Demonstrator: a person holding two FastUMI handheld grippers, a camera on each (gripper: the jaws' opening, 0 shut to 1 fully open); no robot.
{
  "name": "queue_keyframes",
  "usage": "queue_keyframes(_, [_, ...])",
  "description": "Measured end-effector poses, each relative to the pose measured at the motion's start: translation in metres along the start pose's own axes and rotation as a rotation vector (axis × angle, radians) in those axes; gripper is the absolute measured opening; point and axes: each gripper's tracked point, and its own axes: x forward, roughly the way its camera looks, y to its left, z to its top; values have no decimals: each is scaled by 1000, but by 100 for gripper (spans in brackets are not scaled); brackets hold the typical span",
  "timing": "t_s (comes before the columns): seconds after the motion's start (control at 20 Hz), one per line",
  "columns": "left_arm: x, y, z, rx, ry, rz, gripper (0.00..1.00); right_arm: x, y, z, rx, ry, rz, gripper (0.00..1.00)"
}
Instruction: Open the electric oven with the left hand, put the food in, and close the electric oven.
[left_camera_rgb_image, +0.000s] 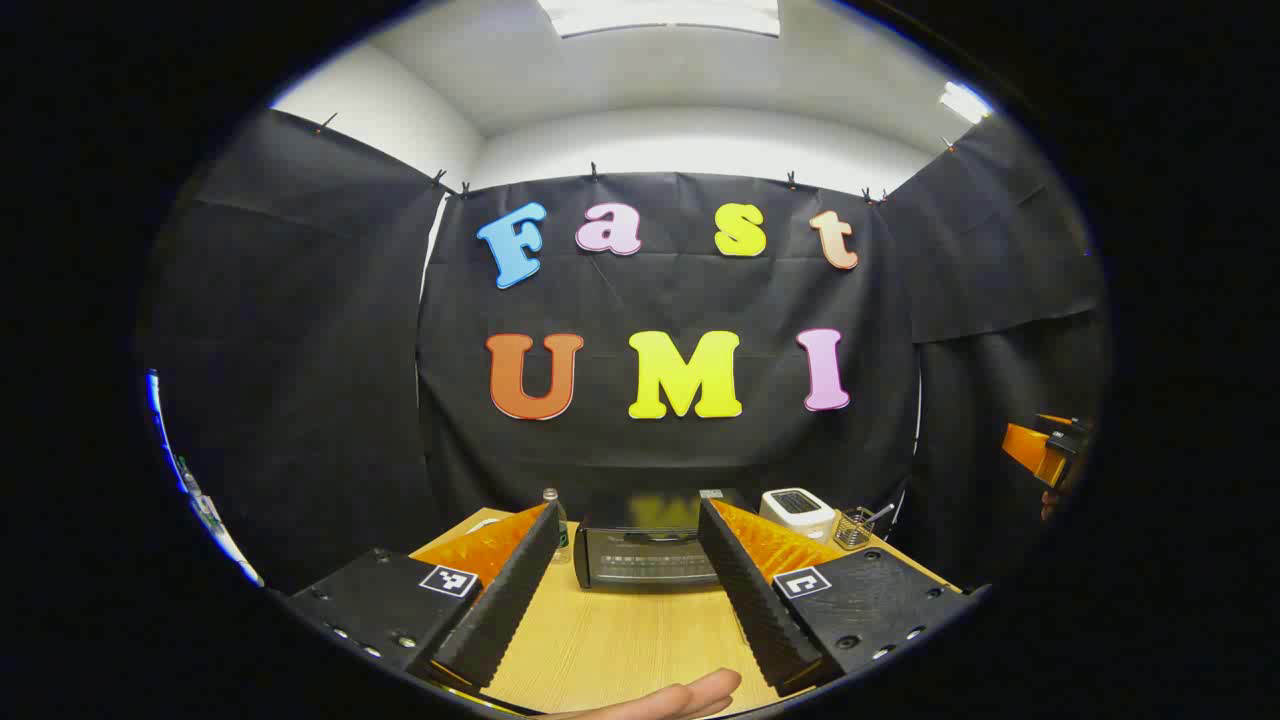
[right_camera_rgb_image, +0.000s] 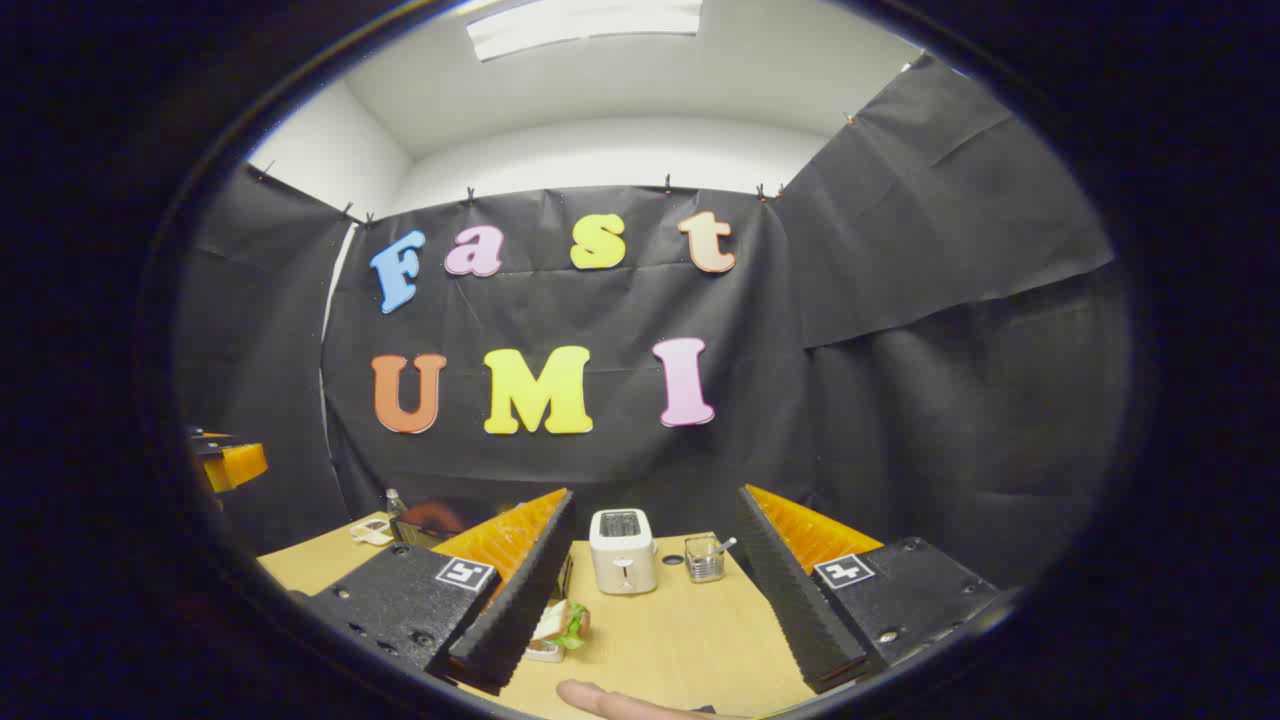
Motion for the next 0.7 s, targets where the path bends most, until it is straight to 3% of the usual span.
queue_keyframes(0.2, [0, -5, -1, 2, 0, -1, 92, -3, -5, 3, 7, -22, 2, 92])
queue_keyframes(0.25, [0, -10, -1, -7, 2, -13, 92, -5, -7, 1, 5, -18, 0, 100])
queue_keyframes(0.3, [-2, -13, -1, -8, -1, -21, 92, -5, -8, 0, 2, -15, -2, 100])
queue_keyframes(0.35, [-2, -13, 1, -3, -11, -23, 92, -4, -10, 0, -6, -17, -6, 92])
queue_keyframes(0.4, [-3, -13, 1, 8, -19, -22, 92, -4, -11, 1, -15, -21, -12, 92])
queue_keyframes(0.45, [-2, -13, 0, 15, -23, -20, 92, -4, -13, 1, -18, -28, -16, 100])
queue_keyframes(0.5, [-3, -14, -4, 20, -18, -21, 92, -3, -14, 0, -20, -34, -19, 92])
queue_keyframes(0.55, [-3, -17, -10, 21, -2, -29, 92, -2, -14, -2, -23, -36, -25, 100])
queue_keyframes(0.6, [-3, -20, -14, 20, 6, -34, 92, 1, -15, -2, -26, -42, -31, 92])
queue_keyframes(0.7, [0, -20, -16, 23, -3, -33, 92, 6, -14, -3, -33, -48, -42, 92])
